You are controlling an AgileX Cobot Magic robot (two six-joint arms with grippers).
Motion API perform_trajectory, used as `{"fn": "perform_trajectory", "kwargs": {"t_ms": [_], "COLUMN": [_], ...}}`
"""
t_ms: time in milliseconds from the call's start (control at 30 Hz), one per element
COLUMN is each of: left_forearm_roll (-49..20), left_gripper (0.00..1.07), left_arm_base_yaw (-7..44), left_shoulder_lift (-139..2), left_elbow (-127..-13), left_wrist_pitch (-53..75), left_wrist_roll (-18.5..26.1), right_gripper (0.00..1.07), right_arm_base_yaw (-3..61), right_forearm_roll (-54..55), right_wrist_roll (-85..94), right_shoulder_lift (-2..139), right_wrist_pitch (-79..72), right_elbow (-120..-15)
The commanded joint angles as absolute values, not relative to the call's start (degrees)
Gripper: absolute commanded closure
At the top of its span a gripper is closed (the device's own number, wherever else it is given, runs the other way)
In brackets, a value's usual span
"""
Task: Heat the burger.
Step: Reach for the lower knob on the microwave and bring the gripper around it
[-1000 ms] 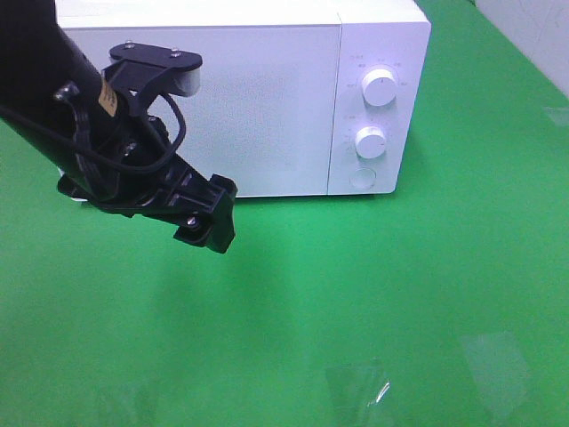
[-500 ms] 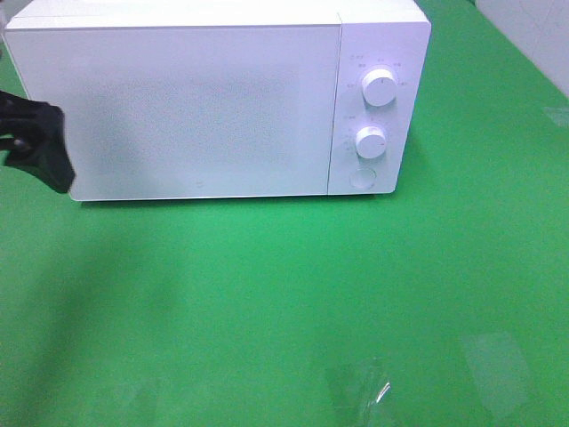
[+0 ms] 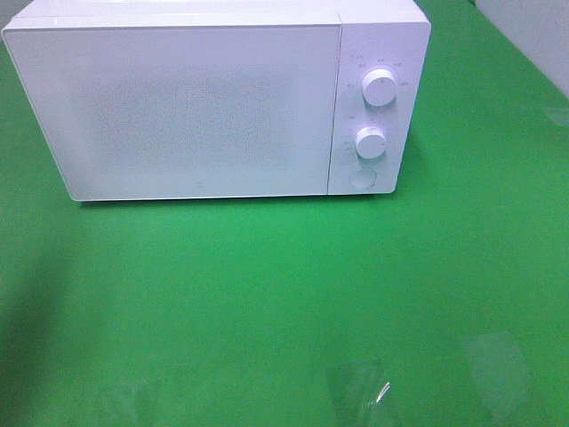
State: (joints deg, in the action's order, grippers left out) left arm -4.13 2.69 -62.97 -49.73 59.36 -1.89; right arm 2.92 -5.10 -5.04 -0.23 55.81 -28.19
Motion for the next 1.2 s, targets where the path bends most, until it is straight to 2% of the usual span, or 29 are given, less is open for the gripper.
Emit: {"fn": "perform_trajectory", "kwargs": {"t_ms": [33, 300, 600, 933, 1200], "left_forearm_roll": [-4.13, -3.84, -3.50, -6.59, -6.59], "left_gripper": [0.05, 0.05, 0.05, 0.05, 0.05], "left_arm_base_yaw": [2.46, 2.46, 2.46, 2.52, 1.32], "left_shoulder_lift": [-58.61, -41.88, -30.37, -19.54, -8.42], "left_elbow": [-45.66, -31.86, -29.68, -29.68, -29.68], "left_wrist_pitch": [58.04, 57.64, 61.31, 61.08, 61.08], "left_wrist_roll": [-1.66, -1.55, 0.34, 0.46, 0.74], "right_gripper": [0.31, 0.31, 0.31, 0.31, 0.31], "right_arm_base_yaw": [2.69, 2.69, 2.69, 2.69, 2.69], "right_forearm_roll": [-5.21, -5.21, -5.21, -5.21, -5.21], "right_wrist_roll": [-4.70, -4.70, -4.70, -4.70, -4.70], "right_shoulder_lift": [-1.78, -1.78, -1.78, -1.78, -1.78], "right_wrist_pitch": [55.18, 55.18, 55.18, 55.18, 55.18], "right_elbow": [-28.19, -28.19, -28.19, -28.19, -28.19]}}
